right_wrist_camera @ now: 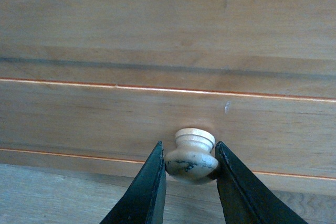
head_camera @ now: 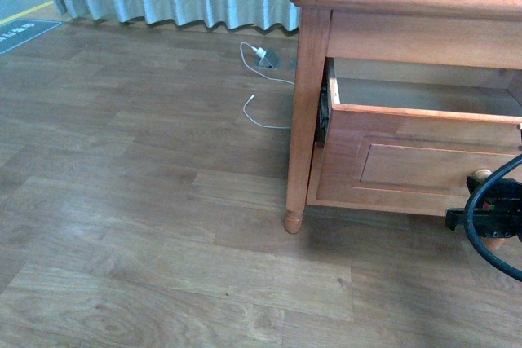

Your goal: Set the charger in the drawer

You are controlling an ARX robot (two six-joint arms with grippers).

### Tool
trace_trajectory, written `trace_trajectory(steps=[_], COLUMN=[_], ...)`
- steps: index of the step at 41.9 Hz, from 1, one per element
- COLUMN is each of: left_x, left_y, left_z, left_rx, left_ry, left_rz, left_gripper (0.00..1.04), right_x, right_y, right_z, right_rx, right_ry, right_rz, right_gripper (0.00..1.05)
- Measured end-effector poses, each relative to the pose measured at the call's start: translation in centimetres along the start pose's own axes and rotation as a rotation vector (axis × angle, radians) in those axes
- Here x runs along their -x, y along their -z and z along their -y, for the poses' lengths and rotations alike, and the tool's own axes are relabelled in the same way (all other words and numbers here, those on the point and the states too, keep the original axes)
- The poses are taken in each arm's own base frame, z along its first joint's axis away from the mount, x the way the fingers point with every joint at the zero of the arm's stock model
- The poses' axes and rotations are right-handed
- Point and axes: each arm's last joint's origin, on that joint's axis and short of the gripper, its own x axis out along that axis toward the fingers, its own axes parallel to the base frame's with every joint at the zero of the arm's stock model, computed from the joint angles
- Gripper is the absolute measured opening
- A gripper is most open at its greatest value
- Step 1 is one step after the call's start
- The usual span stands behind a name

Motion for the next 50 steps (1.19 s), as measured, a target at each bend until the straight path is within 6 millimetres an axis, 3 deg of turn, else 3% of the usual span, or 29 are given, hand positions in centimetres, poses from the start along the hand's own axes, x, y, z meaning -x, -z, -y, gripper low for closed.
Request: trace_trajectory(steps=[17, 33, 35, 38, 42, 50], left_x=[0.0, 0.0, 0.0, 0.0, 0.0, 0.0], left_y=[0.0, 0.0, 0.0, 0.0, 0.0, 0.0], left_z=[0.0, 0.0, 0.0, 0.0, 0.0, 0.0], left_rx=[0.0, 0.0, 0.0, 0.0, 0.0, 0.0], left_ry=[0.0, 0.0, 0.001, -0.002, -0.002, 0.0], left_rz=[0.0, 0.0, 0.0, 0.0, 0.002, 0.002], left_gripper=[0.99, 0.99, 0.99, 0.99, 0.99, 0.99], right_x=[0.0, 0.1, 1.1, 5.2, 7.5, 9.9], right_y=[0.0, 0.1, 0.0, -1.0, -4.2, -7.2], right_z=[0.0, 0.0, 0.5, 1.7, 2.8, 3.3], right_rx=[0.017, 0.017, 0.004, -0.022, -0.033, -0.023], right_ry=[0.0, 0.002, -0.013, -0.027, -0.005, -0.023], right_rz=[0.0, -0.005, -0.025, -0.085, -0.049, -0.024], right_gripper=[0.25, 0.76, 0.85, 0.98, 0.96, 0.97])
